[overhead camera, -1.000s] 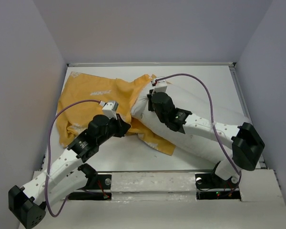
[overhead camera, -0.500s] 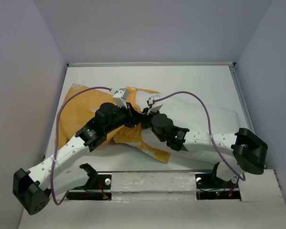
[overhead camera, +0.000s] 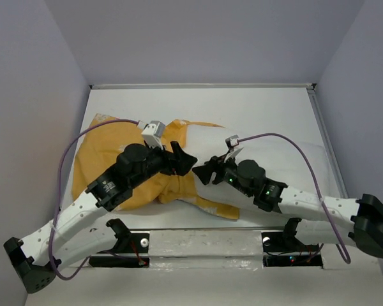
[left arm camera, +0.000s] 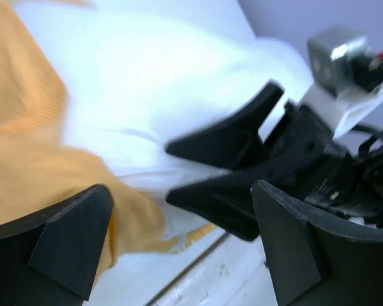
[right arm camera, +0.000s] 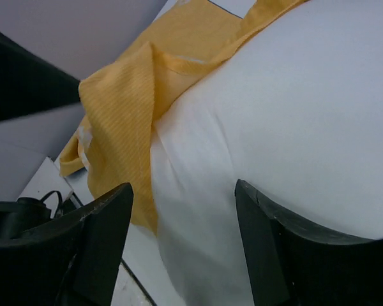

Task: Put the pillow into the pillowcase

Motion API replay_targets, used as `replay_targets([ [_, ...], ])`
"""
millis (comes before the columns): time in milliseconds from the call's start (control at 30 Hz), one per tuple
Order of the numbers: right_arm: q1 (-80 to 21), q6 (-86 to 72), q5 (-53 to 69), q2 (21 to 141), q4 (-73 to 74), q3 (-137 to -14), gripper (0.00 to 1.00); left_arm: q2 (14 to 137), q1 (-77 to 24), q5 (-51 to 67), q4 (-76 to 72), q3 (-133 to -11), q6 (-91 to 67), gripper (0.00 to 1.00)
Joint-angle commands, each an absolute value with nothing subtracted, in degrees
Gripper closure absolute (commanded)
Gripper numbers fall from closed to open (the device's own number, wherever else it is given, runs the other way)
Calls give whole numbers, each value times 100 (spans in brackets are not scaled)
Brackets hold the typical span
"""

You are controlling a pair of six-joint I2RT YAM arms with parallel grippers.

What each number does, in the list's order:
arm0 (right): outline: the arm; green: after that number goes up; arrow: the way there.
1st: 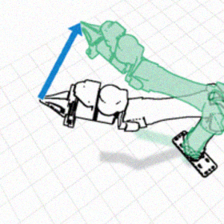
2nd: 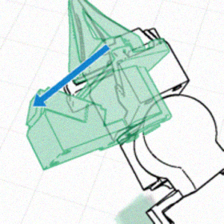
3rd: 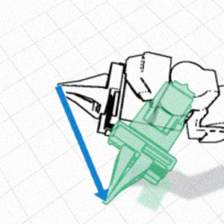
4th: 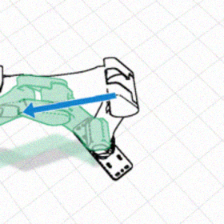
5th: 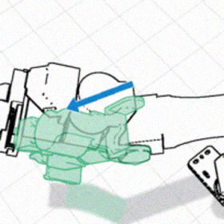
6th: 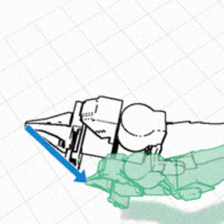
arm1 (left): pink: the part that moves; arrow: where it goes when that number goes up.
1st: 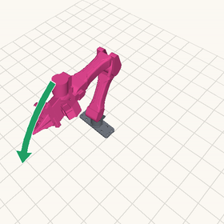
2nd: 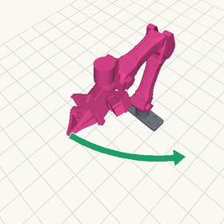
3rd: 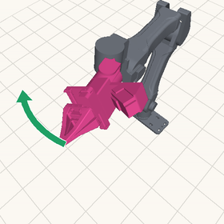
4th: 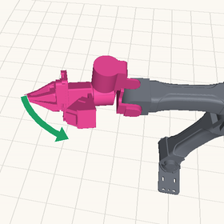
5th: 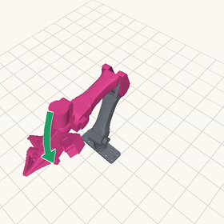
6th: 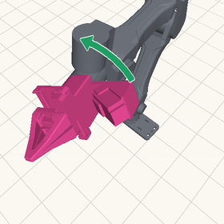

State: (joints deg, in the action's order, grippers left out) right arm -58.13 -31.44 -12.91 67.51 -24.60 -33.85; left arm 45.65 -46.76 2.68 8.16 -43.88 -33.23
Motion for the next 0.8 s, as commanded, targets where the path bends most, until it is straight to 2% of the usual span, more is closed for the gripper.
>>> replay_targets([
  [0, -5783, -2998, -1020, 5996, -723, -3506, 25, 4727, -4588, -1123, 1019, -5868, -2383, 1],
  [133, -5731, -2383, -1195, 5555, 728, -4147, 22, 5395, -4150, -1485, 1195, -6266, -2092, 15],
  [267, -5275, -1943, -1126, 5554, 1063, -4763, 23, 6106, -3123, -678, 932, -6074, -1925, 35],
  [367, -4845, -1645, -1011, 6114, 1186, -5290, 29, 6686, -2558, -334, 940, -6266, -1723, 40],
  [400, -4756, -1513, -976, 6265, 1195, -5543, 38, 7106, -2532, -99, 940, -6458, -1549, 38],
  [533, -4193, -1372, -668, 7030, 1222, -5993, 38, 8110, -2514, 526, 984, -6969, -1258, 32],
  [567, -4131, -1328, -868, 7179, 1230, -6186, 37, 8269, -2505, 519, 1002, -7065, -1239, 31],
  [667, -4017, -977, -791, 7794, 1590, -6590, 17, 8770, -2496, 781, 1054, -7356, -1151, 29],
  [767, -4017, -835, -302, 8296, 1679, -6610, 14, 9052, -2479, 766, 1020, -7418, -1186, 29],
])
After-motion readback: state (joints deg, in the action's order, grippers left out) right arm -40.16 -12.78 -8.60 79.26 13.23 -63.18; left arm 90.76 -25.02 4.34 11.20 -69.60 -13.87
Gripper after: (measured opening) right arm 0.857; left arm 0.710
